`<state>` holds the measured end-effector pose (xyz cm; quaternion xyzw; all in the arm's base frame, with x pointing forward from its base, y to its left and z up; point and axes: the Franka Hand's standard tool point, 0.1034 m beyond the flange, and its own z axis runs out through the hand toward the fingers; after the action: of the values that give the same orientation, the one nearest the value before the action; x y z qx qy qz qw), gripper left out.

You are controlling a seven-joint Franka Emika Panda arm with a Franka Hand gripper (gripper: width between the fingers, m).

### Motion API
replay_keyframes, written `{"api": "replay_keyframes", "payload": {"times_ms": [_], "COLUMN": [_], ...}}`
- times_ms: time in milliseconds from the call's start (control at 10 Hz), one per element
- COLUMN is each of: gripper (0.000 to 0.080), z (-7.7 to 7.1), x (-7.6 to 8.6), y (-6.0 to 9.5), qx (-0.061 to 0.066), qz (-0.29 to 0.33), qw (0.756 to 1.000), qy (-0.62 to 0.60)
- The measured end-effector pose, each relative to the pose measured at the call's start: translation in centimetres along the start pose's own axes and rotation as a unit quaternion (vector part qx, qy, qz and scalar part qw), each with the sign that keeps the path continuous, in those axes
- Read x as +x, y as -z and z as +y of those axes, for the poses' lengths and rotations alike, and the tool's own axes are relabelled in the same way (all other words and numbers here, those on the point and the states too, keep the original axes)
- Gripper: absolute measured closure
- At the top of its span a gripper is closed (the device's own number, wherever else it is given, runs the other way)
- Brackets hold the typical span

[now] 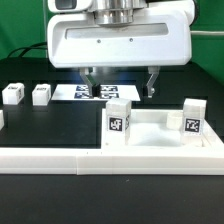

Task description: Assemble square table

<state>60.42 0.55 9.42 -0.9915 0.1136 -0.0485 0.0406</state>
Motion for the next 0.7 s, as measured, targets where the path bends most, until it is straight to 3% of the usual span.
{"api": "replay_keyframes", "payload": {"times_ms": [300,500,700], "gripper": [0.0151,0.0151,0.0151], "z": [1.3,2.7,2.8], "x": [-3.4,-3.2,-3.2], "y": [-2.3,-4.5,-4.4], "qx": [-0.012,-0.033,-0.033], "qz": [-0.027,-0.016,-0.017], "qw": [0.992,0.986,0.986], "qy": [0.121,0.165,0.164]}}
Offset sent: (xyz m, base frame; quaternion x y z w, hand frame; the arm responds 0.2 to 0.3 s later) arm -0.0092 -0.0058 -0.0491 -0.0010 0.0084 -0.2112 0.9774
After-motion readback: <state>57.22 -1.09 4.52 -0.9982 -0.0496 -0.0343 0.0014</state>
